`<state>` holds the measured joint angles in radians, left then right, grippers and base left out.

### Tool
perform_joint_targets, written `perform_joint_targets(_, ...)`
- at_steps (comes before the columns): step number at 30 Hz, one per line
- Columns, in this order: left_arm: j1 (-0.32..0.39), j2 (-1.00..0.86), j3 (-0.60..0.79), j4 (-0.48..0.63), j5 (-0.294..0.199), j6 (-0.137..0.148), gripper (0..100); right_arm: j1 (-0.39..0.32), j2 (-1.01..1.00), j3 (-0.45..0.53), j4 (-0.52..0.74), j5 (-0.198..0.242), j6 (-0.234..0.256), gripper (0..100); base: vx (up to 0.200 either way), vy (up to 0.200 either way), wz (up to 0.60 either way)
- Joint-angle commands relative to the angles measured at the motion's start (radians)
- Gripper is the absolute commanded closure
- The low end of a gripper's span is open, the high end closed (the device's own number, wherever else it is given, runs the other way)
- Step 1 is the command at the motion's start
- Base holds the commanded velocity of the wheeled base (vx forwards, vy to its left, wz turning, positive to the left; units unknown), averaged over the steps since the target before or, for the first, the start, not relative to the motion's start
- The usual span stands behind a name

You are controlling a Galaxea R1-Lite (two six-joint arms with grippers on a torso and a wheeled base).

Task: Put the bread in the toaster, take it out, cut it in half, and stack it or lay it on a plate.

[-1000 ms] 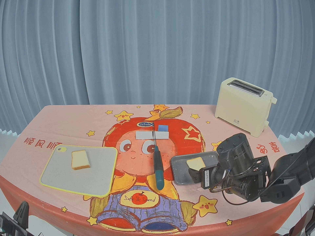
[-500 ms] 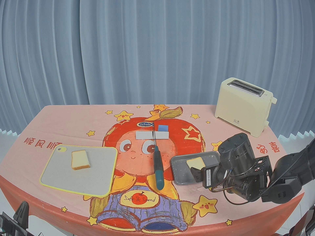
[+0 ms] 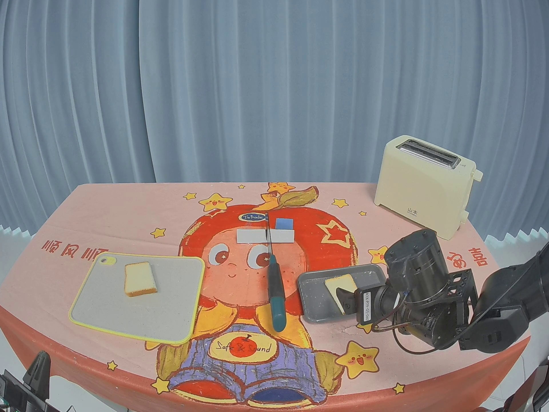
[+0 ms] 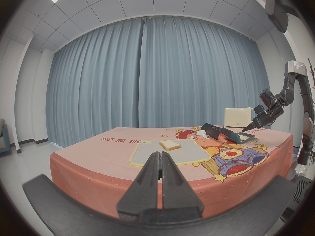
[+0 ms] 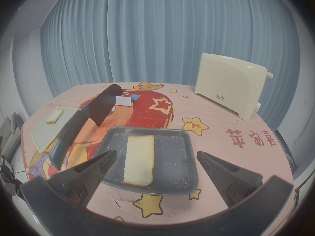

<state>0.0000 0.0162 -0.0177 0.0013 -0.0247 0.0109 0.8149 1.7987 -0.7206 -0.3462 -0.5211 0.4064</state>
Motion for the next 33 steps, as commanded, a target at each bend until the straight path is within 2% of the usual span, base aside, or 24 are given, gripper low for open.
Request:
perform_joint_targets(1, 0.0, -0.009, 0.016, 0.0, 0.0, 0.0, 100, -0.006, -0.056, 0.001, -0.001, 0.001, -0.003, 0, 0.0, 0.0, 0.0)
perform_joint_targets(9, 0.0, -0.009, 0.016, 0.0, 0.0, 0.0, 100, -0.014, -0.11, 0.017, 0.001, -0.005, -0.011, 0, 0.0, 0.0, 0.0)
perform_joint_targets(26, 0.0, -0.009, 0.018, -0.001, 0.0, 0.0, 100, -0.049, -0.229, 0.044, 0.003, -0.002, -0.077, 0, 0.0, 0.0, 0.0)
perform_joint_targets(33, 0.0, -0.009, 0.018, -0.003, 0.0, 0.0, 100, -0.051, -0.251, 0.044, 0.003, -0.002, -0.08, 0, 0.0, 0.0, 0.0)
